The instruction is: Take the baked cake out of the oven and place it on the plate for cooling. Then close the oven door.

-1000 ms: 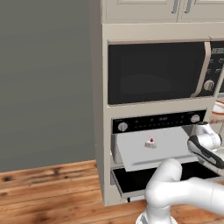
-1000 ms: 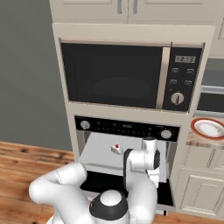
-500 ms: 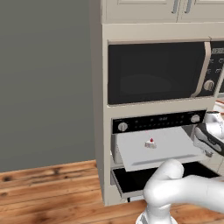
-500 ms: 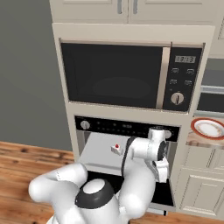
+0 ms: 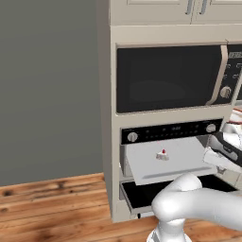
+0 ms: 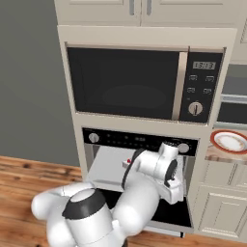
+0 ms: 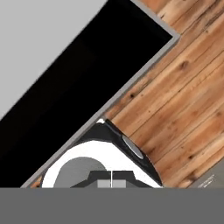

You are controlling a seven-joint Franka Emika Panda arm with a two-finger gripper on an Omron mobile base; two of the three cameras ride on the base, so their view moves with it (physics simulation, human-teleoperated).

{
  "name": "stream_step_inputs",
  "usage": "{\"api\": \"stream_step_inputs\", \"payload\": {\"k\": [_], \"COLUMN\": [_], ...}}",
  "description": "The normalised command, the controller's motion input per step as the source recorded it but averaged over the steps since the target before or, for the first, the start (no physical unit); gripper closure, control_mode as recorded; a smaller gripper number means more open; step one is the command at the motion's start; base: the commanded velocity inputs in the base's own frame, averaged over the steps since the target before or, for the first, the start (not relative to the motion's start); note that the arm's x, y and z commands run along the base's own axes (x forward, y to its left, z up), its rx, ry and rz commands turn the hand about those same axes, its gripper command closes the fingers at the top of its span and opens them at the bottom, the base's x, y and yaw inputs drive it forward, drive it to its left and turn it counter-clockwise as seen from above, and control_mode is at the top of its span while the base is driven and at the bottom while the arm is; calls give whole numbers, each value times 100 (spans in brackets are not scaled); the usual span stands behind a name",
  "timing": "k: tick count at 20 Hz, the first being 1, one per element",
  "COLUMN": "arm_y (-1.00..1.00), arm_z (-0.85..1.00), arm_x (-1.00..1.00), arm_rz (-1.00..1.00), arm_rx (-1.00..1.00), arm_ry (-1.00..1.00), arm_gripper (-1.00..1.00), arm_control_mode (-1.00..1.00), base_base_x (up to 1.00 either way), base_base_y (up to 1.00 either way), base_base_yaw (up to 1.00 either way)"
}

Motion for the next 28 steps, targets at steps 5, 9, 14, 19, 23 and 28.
{"api": "stream_step_inputs", "payload": {"k": [5,9,14,19,23,28], "arm_y": [68,75,72,72,52,14], "arm_z": [53,35,9,0,4,5], "arm_x": [0,-1,-4,1,19,21], "arm_rz": [30,27,19,13,12,1], "arm_rx": [6,0,0,0,0,0], "arm_ry": [-22,-25,-27,-22,-7,0], "arm_gripper": [100,100,100,-100,-100,-100], "arm_control_mode": [-100,-100,-100,-100,-100,-100], "base_base_x": [0,0,0,0,0,0], "base_base_y": [0,0,0,0,0,0], "base_base_yaw": [0,0,0,0,0,0]}}
